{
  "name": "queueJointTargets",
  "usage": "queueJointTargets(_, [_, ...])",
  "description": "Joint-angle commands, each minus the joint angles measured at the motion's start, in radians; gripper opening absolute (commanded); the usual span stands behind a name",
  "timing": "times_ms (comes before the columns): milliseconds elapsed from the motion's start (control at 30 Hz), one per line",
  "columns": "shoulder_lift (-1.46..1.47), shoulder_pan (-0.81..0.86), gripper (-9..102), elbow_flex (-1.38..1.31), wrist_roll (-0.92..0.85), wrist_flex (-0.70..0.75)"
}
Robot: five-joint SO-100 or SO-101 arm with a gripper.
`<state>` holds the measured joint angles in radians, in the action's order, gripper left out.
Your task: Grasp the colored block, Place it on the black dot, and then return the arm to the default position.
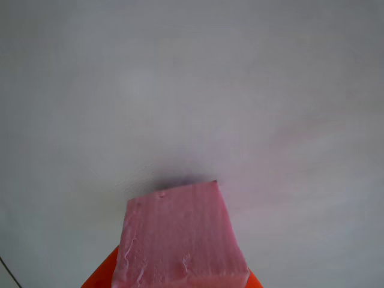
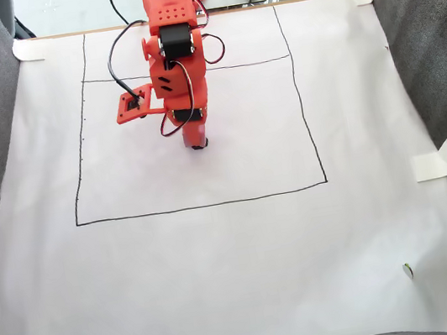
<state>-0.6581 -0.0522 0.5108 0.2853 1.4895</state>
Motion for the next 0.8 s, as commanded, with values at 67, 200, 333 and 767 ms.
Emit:
queueJointTargets(67, [-0.008,0.006,0,-0.049,-0.025,-0.005])
queueJointTargets(200, [0.008,0.005,0,-0.055,-0.032,-0.009])
queueJointTargets(333, [0.02,0.0,0,-0.063,-0.044,-0.006])
queueJointTargets(767, [0.101,-0.006,0,-0.227,-0.084,0.074])
